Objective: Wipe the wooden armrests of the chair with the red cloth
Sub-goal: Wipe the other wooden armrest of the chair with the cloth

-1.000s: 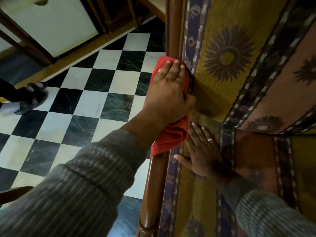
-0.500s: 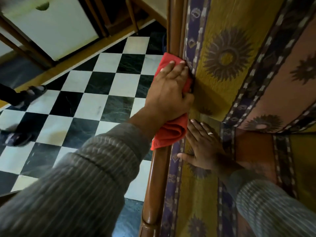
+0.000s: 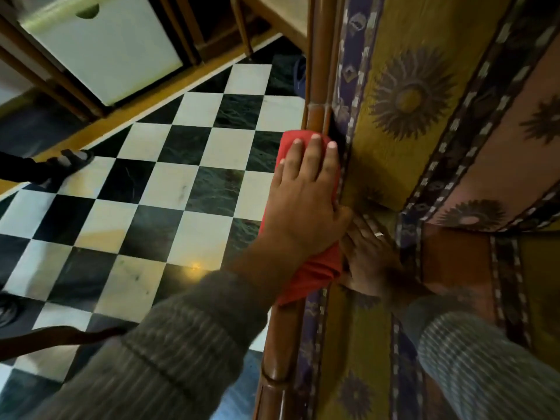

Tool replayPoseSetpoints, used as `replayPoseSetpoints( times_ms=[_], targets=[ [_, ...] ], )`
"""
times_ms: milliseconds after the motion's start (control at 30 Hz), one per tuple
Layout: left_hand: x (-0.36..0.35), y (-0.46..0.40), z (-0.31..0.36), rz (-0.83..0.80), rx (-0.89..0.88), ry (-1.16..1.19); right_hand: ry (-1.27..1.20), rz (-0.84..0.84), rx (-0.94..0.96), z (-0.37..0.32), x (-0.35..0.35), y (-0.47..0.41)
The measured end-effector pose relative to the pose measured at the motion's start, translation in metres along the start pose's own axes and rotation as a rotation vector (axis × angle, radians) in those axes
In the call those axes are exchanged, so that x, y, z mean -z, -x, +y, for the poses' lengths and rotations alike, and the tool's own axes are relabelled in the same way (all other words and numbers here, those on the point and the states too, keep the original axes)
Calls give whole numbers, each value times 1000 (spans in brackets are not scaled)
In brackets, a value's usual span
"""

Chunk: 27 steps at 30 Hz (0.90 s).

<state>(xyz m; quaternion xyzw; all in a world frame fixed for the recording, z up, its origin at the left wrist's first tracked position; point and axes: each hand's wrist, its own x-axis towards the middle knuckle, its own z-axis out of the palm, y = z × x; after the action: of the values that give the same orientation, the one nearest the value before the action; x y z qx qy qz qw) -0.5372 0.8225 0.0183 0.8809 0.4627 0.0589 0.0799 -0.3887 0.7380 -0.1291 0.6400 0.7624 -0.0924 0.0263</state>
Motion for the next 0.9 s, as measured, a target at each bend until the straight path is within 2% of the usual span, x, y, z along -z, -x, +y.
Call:
replayPoseSetpoints(
  times_ms=[100, 200, 400, 500, 633, 900],
  targets=[
    [4, -34, -2, -20, -82, -96, -22, 76, -20, -2, -5, 1],
    [2, -42, -2, -24, -48, -75, -22, 89, -76, -7, -6, 1],
    [2, -27, 1, -1, -10, 15, -18, 99, -232, -33, -4, 6],
    [-1, 4, 3, 8, 5, 50, -51, 170, -231, -39, -4, 17],
    [-6, 25, 1, -4, -12, 63, -76, 94, -190, -41, -10, 25],
    [-3, 27, 1, -28, -16, 100, -93, 55, -213, -46, -14, 34]
  ],
)
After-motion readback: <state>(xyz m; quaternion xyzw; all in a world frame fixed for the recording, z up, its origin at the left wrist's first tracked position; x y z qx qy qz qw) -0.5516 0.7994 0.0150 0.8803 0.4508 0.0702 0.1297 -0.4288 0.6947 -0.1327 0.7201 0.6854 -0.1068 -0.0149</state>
